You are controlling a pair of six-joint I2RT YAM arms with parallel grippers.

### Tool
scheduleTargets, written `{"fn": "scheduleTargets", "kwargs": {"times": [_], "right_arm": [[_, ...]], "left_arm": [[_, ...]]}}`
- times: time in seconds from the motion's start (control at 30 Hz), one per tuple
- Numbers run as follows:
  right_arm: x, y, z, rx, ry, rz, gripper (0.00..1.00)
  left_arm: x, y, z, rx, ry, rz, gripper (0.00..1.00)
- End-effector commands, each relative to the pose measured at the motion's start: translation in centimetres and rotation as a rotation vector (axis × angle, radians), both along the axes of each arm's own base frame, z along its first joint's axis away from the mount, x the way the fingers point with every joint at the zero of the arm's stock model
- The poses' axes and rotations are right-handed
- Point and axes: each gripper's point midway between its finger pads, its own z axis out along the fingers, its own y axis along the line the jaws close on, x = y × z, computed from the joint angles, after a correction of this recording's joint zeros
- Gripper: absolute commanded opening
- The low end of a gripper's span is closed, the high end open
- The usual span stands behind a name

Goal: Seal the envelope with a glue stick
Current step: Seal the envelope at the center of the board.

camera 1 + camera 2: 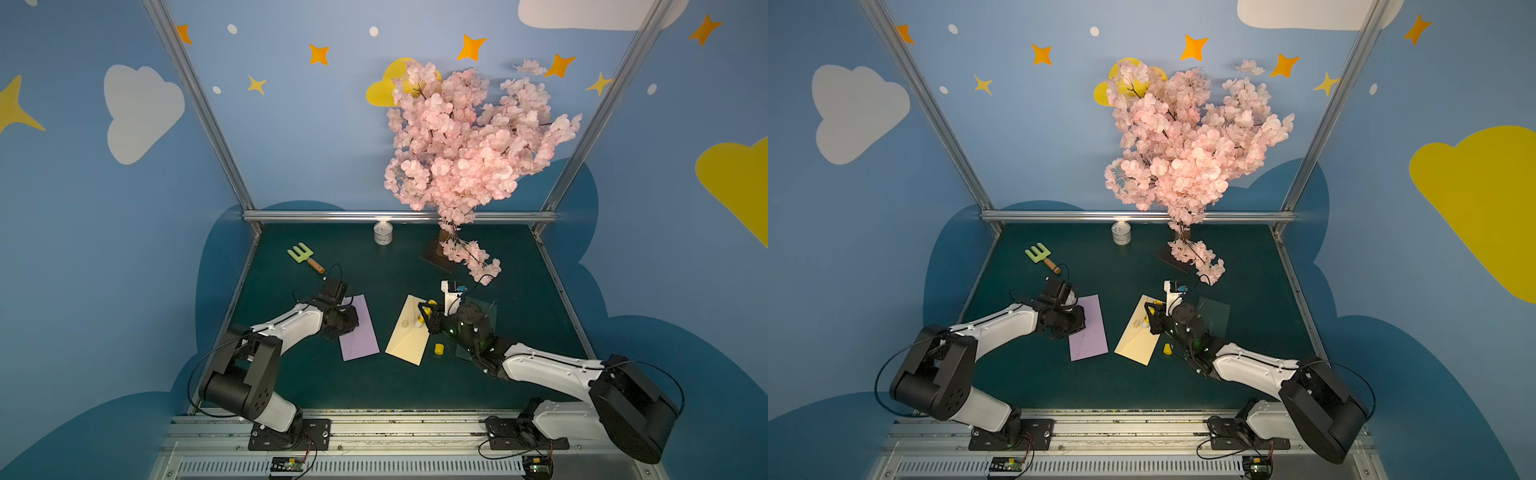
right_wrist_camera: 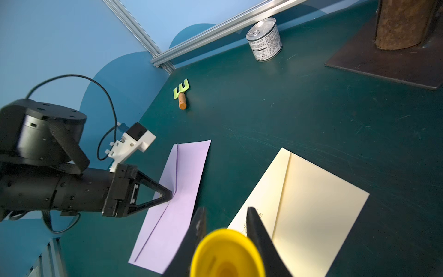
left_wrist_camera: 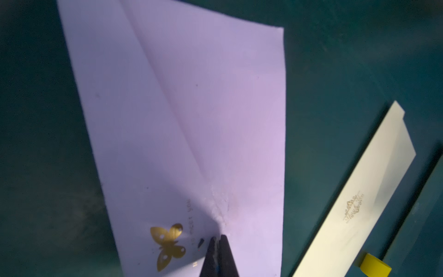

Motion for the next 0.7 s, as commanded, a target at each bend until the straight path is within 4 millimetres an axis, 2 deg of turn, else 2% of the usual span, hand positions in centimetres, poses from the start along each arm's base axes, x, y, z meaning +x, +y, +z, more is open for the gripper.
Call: {"fn": "scheduleTargets", "kwargs": {"times": [0.0,0.37,0.6,0.67], "right_arm": [[0.0,-0.1,0.6,0.010,-0.018,0.004,0.00],[-0.1,-0.2,0.7,0.006,-0.020,0.003,0.00],[-0.1,-0.1,0.6,0.007,-0.015,0.004,0.00],[0.0,0.0,0.6,0.008,-0.015,0.006,0.00]], "left_arm": [[-0.2,0.4,0.7,0.030,0.005,-0.018,0.03],[-1.5,0.7,-1.4,0.033,0.057,-0.007,0.04],[-1.5,1.1,-0.5,0.031,0.032,0.025,0.03],[-1.8,0.9,-0.8,0.027,0.043,0.021,0.03]]}}
